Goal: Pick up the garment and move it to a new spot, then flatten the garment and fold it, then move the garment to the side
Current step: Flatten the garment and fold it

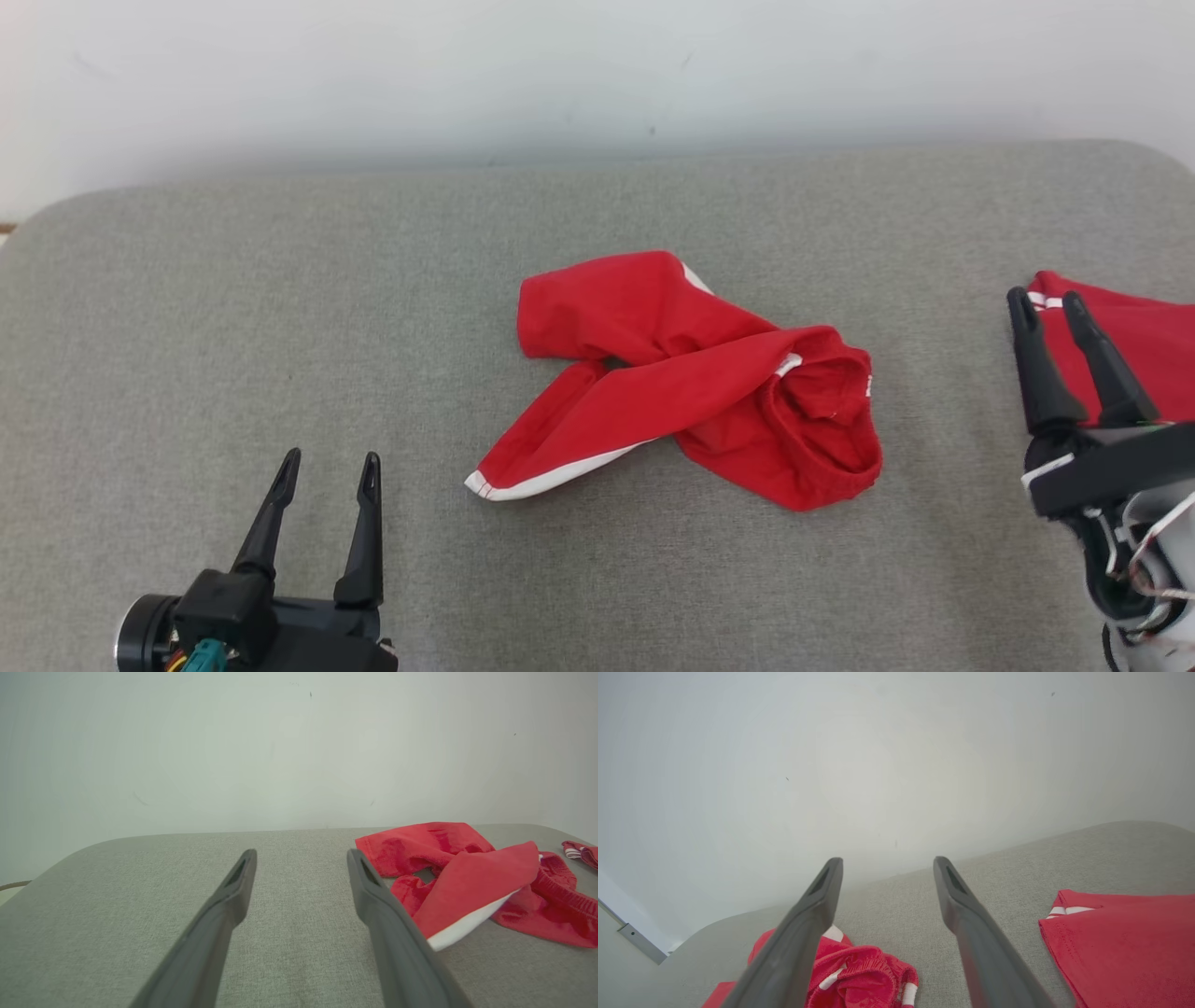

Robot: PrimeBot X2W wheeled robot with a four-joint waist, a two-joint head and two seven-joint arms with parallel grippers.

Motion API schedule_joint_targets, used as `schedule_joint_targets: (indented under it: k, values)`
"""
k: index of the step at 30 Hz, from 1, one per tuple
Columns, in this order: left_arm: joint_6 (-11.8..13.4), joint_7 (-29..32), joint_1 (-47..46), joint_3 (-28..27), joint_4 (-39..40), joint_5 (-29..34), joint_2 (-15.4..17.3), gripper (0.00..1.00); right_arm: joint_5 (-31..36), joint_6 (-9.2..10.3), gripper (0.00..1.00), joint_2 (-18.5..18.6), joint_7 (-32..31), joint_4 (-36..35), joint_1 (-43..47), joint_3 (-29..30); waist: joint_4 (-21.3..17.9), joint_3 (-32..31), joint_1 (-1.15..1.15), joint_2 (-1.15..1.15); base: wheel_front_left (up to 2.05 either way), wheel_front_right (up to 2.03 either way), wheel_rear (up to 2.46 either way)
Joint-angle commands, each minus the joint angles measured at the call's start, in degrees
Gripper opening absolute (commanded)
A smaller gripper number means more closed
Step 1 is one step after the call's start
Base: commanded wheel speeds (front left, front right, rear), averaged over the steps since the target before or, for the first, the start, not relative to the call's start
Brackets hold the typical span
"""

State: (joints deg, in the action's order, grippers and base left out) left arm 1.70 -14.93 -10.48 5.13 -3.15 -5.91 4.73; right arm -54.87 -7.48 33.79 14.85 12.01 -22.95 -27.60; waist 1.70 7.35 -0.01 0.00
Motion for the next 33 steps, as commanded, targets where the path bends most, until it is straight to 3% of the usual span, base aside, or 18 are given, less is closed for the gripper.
schedule_joint_targets:
  k: [1, 8, 14, 24, 33]
  values:
    - [0.4, -0.2, 1.0, -0.2, 0.2, 0.7, 0.4, 1.00, 3.2, -0.02, 1.00, -1.1, 0.3, -0.9, 1.6, 1.3, -0.8, -1.1, 0.01, 0.00, 0.00, 0.00, 0.00]
    - [0.5, -0.2, 2.5, -0.1, 0.6, 0.6, 0.9, 1.00, 22.6, -0.02, 1.00, -8.5, -0.1, -9.2, 10.6, 9.4, -1.1, -3.0, 0.01, 0.00, 0.00, 0.00, 0.00]
    - [0.9, -0.2, 4.2, 0.0, 1.0, 0.4, 1.2, 1.00, 32.7, -0.02, 1.00, -13.7, -3.8, -15.4, 18.8, 11.9, -1.2, -4.7, 0.01, 0.00, 0.00, 0.00, 0.00]
    - [1.4, 0.7, 7.3, 0.0, 1.8, 0.1, 2.1, 1.00, 37.4, -0.02, 1.00, -19.1, -7.7, -21.3, 28.1, 15.1, -1.7, -6.8, 0.01, 0.00, 0.00, 0.00, 0.00]
    - [1.7, 1.5, 7.7, 0.4, 2.8, -0.2, 2.5, 1.00, 38.2, -0.02, 1.00, -20.3, -9.1, -23.4, 29.8, 15.7, -2.0, -6.7, 0.01, 0.00, 0.00, 0.00, 0.00]
